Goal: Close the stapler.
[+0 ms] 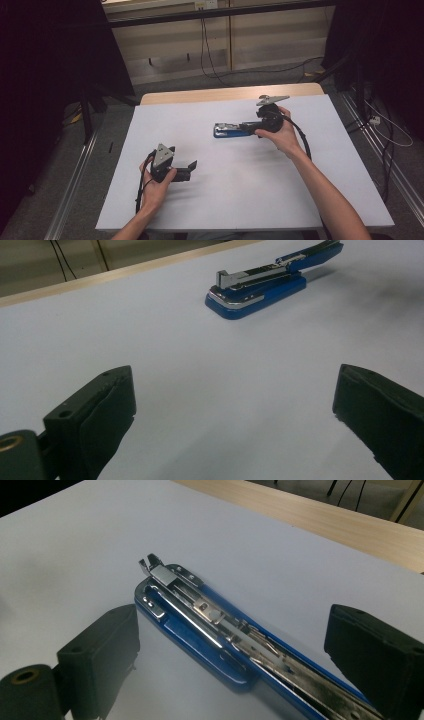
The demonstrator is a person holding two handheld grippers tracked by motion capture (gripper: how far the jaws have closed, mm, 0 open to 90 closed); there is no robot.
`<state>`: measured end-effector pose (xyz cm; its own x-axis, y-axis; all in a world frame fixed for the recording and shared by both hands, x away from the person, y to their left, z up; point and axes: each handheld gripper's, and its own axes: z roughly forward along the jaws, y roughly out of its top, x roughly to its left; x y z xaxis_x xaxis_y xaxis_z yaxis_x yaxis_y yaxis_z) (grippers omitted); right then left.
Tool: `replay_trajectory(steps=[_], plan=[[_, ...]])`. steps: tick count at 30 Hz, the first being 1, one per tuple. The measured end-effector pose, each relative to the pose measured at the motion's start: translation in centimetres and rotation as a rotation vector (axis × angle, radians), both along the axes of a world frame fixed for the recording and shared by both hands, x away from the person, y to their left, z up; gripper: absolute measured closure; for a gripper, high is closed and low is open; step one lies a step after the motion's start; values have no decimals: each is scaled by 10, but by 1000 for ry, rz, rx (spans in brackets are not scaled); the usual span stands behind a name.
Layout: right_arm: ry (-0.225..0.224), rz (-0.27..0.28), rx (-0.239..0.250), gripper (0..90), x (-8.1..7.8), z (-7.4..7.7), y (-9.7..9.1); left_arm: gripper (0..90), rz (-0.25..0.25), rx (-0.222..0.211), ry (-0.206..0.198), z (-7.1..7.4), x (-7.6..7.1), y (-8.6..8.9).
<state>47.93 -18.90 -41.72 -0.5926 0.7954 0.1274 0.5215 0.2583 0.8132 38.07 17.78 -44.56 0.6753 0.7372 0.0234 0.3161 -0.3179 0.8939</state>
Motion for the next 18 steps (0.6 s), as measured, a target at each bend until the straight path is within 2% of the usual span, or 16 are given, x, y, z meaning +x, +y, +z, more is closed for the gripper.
replay_trajectory(steps=[2, 3, 7, 9, 10, 11, 12, 13, 16, 18], plan=[[-6, -6, 1, 69, -5, -2, -4, 45, 5, -13, 5, 0, 1, -2], [-5, -10, 4, 70, -7, -3, -5, 44, 7, -6, 0, 0, 2, -3], [-3, -40, 27, 62, -13, -5, -15, 47, 22, 59, 7, -1, 5, -12], [-8, -53, 28, 54, -16, -4, -18, 50, 16, 32, 25, -1, 6, -17], [-12, -56, 36, 59, -17, -4, -19, 54, 6, 53, 17, -1, 8, -19], [-18, -61, 40, 65, -19, -2, -21, 60, 3, 45, 21, -1, 9, -21], [-28, -69, 38, 67, -21, -1, -22, 68, -14, 18, 36, -1, 12, -24], [-39, -78, 37, 69, -23, 0, -24, 70, -27, 9, 43, -1, 14, -26], [-51, -87, 38, 78, -27, 2, -27, 70, -19, 15, 26, -1, 19, -31], [-58, -87, 35, 104, -31, 1, -28, 70, -15, 2, 20, 2, 23, -33]])
